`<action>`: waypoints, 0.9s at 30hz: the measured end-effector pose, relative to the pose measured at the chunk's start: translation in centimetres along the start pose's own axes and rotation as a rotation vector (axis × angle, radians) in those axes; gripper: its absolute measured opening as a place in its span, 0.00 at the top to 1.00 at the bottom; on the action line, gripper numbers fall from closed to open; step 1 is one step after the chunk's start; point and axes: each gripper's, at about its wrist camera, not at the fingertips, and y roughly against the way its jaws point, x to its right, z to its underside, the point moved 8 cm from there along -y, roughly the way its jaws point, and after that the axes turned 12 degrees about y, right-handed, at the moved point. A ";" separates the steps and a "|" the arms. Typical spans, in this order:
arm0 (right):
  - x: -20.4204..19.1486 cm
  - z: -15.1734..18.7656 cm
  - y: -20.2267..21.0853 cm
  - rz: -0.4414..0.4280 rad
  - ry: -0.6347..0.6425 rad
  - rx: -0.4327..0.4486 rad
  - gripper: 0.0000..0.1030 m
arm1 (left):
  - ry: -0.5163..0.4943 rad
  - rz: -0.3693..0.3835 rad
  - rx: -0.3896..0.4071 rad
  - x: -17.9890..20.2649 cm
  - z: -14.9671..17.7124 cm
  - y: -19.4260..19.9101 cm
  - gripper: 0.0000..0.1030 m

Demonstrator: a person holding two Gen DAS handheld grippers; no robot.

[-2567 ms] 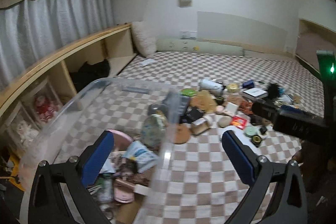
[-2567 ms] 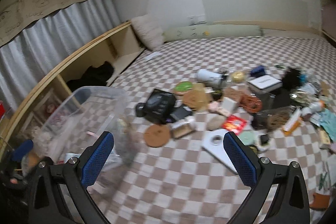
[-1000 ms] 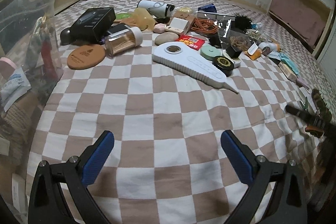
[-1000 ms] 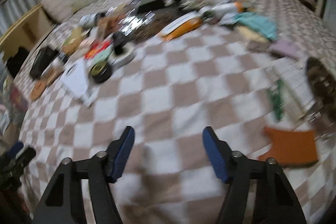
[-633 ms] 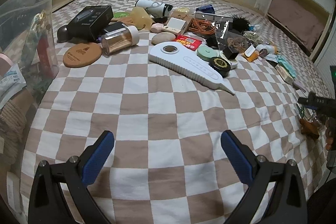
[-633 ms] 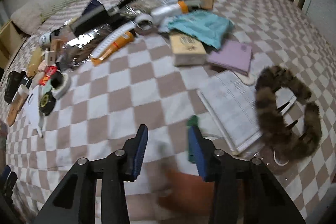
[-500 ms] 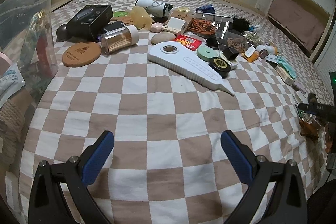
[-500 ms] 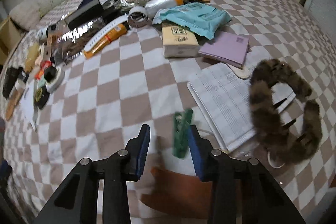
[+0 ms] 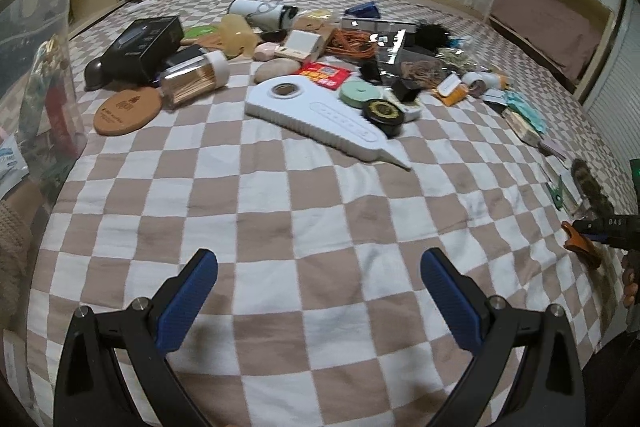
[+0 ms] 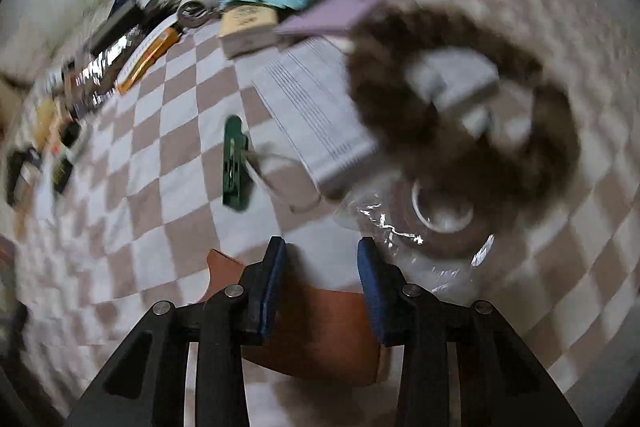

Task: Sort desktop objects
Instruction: 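Reach the right gripper toward the tan leather piece beside the green clothespin, then grasp the tan leather piece with the right gripper and lift it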

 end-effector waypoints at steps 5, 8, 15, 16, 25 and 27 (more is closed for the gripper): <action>-0.1 2.4 0.5 -0.077 -0.104 -0.027 0.63 | -0.037 0.050 0.006 2.0 0.6 0.6 0.02; -3.2 4.4 1.0 -0.120 -0.081 -0.038 0.63 | -0.066 0.067 0.006 3.0 1.3 1.1 0.02; -9.8 7.3 1.2 -0.183 -0.057 -0.037 0.63 | -0.108 0.098 -0.050 3.8 5.0 2.3 0.02; -10.6 7.5 1.2 -0.198 -0.059 -0.037 0.63 | -0.115 0.109 -0.068 4.0 5.9 2.3 0.02; -15.3 6.9 0.4 -0.280 -0.078 -0.027 0.62 | -0.359 0.105 -0.115 7.8 12.4 1.9 0.02; -15.8 7.0 0.5 -0.282 -0.072 -0.019 0.62 | -0.338 0.131 -0.117 8.4 12.2 1.5 0.02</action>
